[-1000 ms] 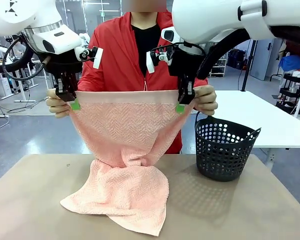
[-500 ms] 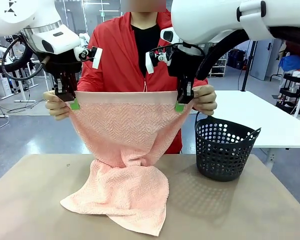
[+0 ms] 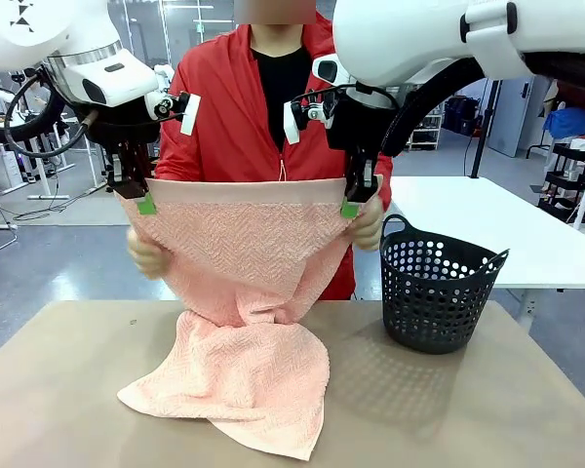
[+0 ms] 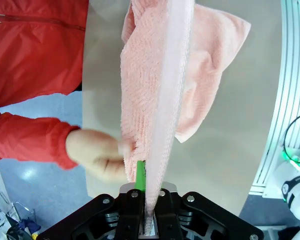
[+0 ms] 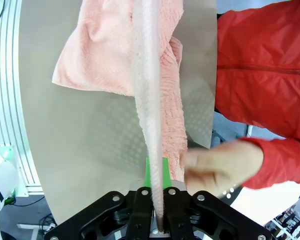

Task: Fold the towel.
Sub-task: Release the end of the 100 cm Hotel Towel you were holding and grab the top end of the folded side.

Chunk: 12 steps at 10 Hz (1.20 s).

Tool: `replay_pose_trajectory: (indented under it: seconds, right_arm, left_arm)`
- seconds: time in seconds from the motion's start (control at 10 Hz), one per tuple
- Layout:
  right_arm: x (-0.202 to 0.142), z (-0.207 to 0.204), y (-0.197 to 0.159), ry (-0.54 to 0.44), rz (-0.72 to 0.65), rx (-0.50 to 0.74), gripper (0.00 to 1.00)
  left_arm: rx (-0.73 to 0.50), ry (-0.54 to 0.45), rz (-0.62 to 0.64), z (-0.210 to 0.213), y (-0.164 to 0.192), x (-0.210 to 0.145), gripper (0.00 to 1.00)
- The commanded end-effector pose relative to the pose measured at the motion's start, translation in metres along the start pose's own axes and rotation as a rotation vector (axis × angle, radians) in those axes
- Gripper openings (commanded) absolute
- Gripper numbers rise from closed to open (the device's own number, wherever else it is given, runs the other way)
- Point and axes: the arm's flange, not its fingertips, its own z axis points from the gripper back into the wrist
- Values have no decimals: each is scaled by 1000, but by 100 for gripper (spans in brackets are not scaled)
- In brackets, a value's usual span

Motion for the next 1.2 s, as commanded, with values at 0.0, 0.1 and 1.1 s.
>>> replay_pose_trajectory:
  seconds: [0.0,0.1,1.1]
  right_arm:
    - [0,1,1,0,3,-2,0]
    - [0,1,1,0,3,-2,0]
    - [0,1,1,0,3,-2,0]
  left_arm:
    - [3,-1,4,2,0,-1,0]
    - [3,-1,4,2,0,-1,0]
    - [3,-1,4,2,0,-1,0]
